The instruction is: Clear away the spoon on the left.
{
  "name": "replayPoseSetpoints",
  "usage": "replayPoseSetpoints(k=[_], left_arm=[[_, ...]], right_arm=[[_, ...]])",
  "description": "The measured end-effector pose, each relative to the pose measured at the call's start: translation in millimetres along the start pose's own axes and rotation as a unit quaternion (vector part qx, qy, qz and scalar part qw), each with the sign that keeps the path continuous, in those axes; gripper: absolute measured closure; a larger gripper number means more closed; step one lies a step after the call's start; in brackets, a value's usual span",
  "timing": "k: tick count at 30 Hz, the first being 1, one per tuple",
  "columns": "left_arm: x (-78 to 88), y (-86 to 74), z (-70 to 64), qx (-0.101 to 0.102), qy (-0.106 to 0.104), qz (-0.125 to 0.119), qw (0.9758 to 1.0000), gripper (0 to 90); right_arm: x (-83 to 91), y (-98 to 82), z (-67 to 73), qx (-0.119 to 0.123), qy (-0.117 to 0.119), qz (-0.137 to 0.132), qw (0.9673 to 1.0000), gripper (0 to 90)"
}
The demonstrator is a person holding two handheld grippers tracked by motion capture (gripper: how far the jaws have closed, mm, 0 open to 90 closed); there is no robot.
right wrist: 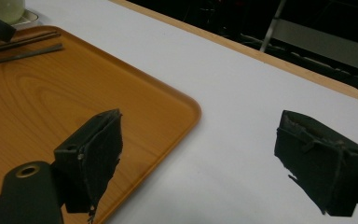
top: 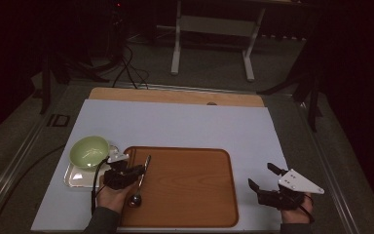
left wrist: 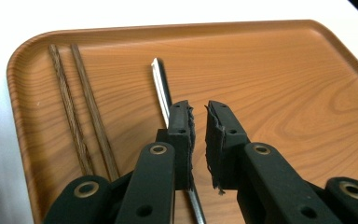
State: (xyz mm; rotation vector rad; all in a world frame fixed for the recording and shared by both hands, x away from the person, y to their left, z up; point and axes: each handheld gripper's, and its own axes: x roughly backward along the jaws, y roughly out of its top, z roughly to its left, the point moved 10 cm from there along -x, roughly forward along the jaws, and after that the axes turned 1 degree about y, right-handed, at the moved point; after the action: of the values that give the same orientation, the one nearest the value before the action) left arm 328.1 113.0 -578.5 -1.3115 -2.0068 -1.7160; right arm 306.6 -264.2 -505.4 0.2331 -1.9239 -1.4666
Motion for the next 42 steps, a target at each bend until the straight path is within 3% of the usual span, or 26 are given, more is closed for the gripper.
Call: replayPoseSetpoints(k=[8, 21, 26, 31, 42], left_arm=[[-0.9, -1.0, 1.2, -0.007, 0.009, 0.003, 0.9999, 77.8], [5.3, 4.3, 5.3, -0.014, 0.030, -0.005, 0.9994, 64.3], [13.1, 12.0, 5.0, -0.028, 0.037, -0.021, 0.9987, 59.8], [20.4, 18.3, 8.7, -0.028, 0.043, -0.036, 0.9981, 56.3], [40.0, 32.0, 18.7, -0.037, 0.072, -0.075, 0.9939, 48.5]], right_arm=[[0.3, 0.2, 0.0, 0.000, 0.000, 0.000, 1.0000, 14.5], [0.7, 0.5, 0.4, 0.002, 0.000, -0.001, 1.0000, 14.5], [0.5, 0.3, 0.6, 0.004, 0.000, 0.000, 1.0000, 14.5], [-0.1, 0.1, 0.7, 0.006, 0.000, 0.001, 1.0000, 14.5], [-1.0, 0.0, 0.9, 0.010, 0.001, 0.003, 0.9999, 14.5]])
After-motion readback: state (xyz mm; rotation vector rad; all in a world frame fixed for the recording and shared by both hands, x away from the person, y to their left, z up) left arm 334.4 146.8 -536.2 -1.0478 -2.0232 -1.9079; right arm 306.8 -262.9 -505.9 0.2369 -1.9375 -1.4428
